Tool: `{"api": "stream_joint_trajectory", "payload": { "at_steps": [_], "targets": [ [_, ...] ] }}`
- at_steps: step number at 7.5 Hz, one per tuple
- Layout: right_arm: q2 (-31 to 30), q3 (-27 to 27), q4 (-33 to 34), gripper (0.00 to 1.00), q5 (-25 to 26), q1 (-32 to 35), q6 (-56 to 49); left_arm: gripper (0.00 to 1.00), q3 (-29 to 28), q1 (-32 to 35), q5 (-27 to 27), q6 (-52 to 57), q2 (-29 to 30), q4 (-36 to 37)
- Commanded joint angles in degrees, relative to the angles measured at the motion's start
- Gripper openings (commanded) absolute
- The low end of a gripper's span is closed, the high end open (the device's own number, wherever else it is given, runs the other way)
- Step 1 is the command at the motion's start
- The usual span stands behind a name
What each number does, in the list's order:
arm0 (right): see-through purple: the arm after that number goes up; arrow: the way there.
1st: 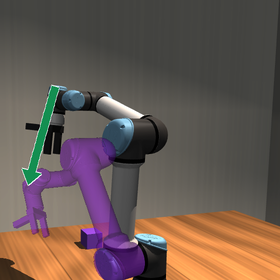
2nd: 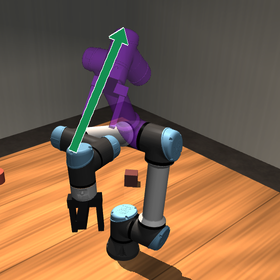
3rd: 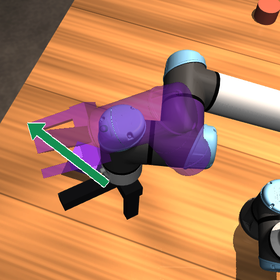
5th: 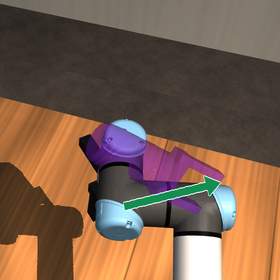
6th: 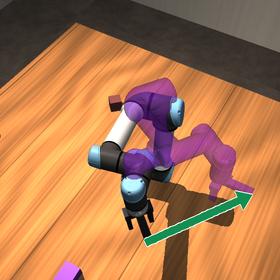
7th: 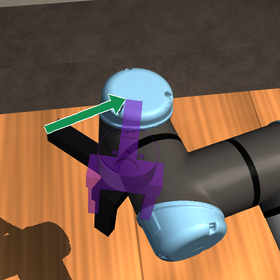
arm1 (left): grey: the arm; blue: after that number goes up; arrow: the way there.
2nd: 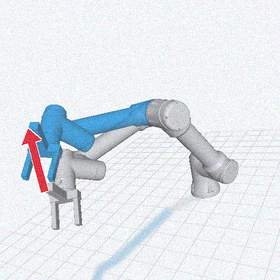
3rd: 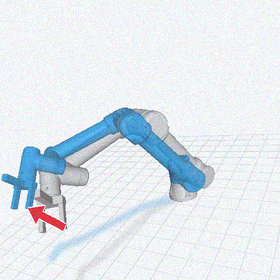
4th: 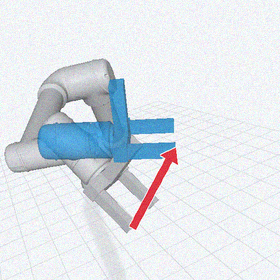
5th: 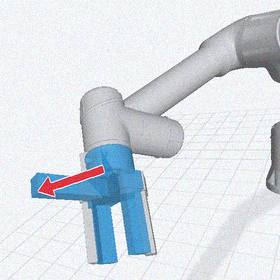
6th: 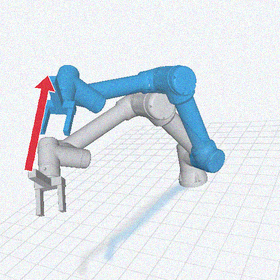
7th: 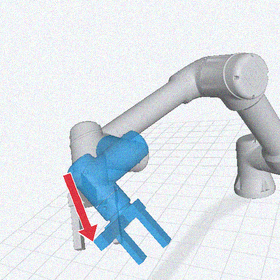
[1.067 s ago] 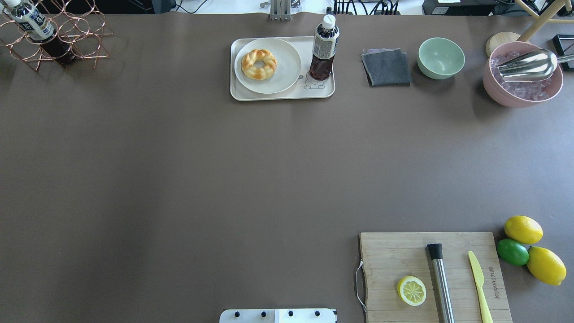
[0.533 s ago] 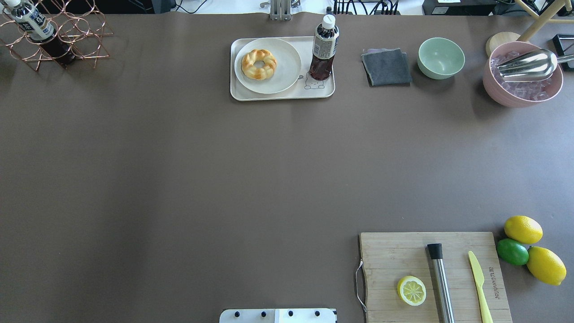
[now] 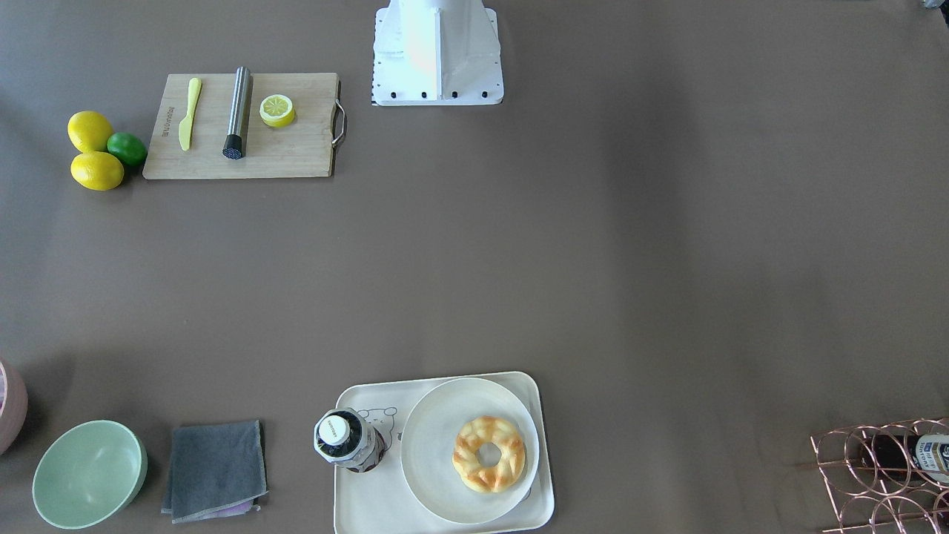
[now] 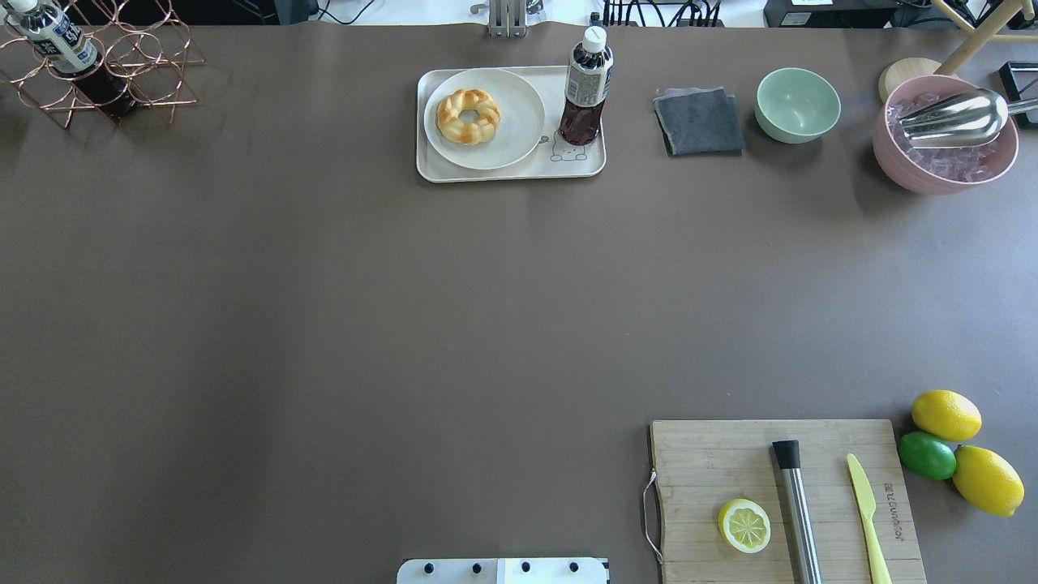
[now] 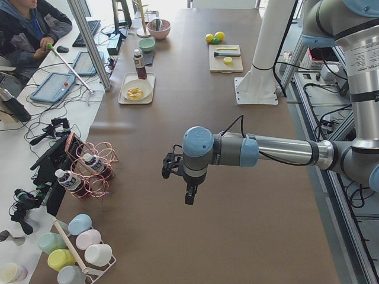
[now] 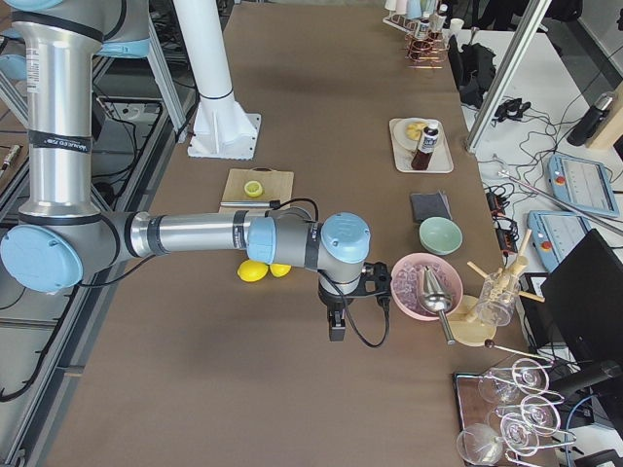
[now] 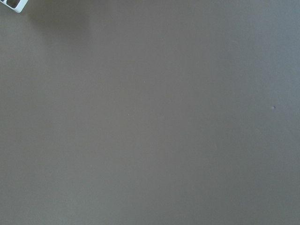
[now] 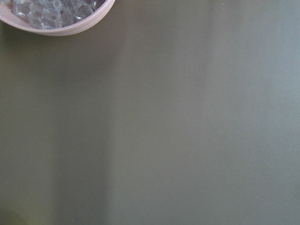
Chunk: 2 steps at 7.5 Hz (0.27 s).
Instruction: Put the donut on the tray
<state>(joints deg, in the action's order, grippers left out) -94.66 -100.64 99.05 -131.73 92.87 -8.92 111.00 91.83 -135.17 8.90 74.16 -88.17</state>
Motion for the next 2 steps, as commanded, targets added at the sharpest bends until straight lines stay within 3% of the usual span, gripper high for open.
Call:
{"api": "stream_joint_trajectory", "payload": {
  "at_steps": [1,2],
  "targets": [
    [0.00,-0.35,0.35,1.00,-0.02,-0.06,0.05,0.97,0.17,0.11,-0.09,0.15,-1.12,-3.14],
    [0.00,-0.35,0.35,1.00,-0.02,-0.06,0.05,0.98,-0.17,0.11,0.00,0.07,-1.12,-4.10]
  ]
}}
